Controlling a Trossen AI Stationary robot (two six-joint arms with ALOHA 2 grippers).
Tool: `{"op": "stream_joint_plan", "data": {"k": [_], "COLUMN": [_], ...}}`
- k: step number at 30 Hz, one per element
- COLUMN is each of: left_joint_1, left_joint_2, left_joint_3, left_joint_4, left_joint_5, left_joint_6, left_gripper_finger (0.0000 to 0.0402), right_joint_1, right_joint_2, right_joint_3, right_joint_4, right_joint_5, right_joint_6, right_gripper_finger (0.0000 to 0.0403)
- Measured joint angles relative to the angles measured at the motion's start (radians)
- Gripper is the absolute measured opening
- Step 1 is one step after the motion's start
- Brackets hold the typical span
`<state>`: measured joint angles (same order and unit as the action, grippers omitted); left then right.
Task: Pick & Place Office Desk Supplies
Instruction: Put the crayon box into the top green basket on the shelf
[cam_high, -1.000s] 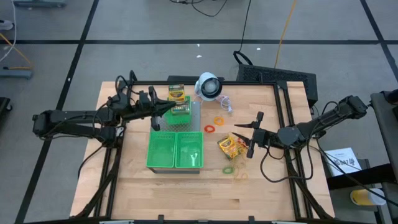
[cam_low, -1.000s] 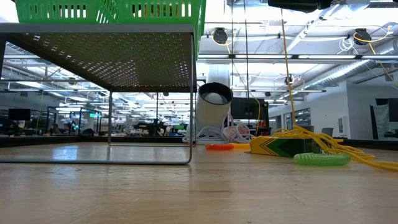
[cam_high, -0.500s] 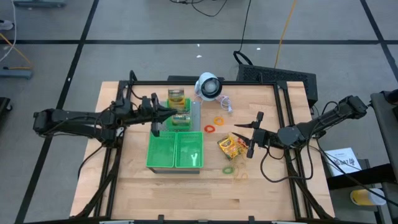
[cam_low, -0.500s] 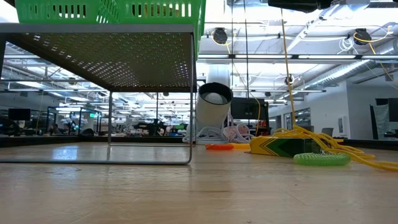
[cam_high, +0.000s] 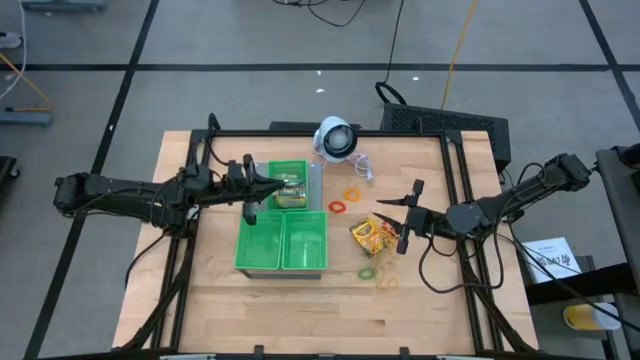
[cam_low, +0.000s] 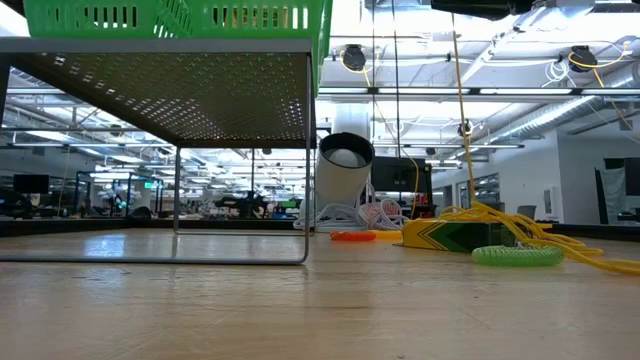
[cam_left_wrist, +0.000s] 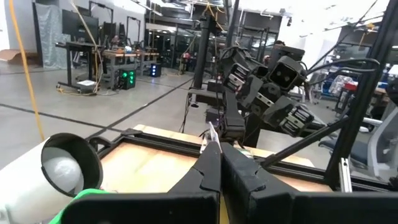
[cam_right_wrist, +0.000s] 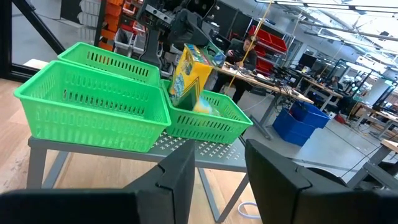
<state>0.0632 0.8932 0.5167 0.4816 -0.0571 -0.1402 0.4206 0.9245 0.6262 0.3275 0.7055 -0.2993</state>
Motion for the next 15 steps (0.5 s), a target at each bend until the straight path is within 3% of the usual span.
{"op": "stream_joint_plan", "data": {"k": [6,15], "left_joint_1": [0.001,-0.010], "left_joint_2": [0.000,0.000], "left_joint_3": [0.000,0.000], "left_joint_4": [-0.006,0.032], "left_joint_5": [-0.055,-0.022], "left_joint_6": [0.014,-0.003], "left_gripper_finger": [0.0000,0.0000], "right_joint_1": [0.000,0.000], "right_joint_2": [0.000,0.000], "right_joint_3": [0.000,0.000], "right_joint_4": [0.000,-0.003], "right_joint_5": [0.000,0.000], "right_joint_6": [0.000,0.000], "right_gripper_finger": [0.0130,0.0130]}}
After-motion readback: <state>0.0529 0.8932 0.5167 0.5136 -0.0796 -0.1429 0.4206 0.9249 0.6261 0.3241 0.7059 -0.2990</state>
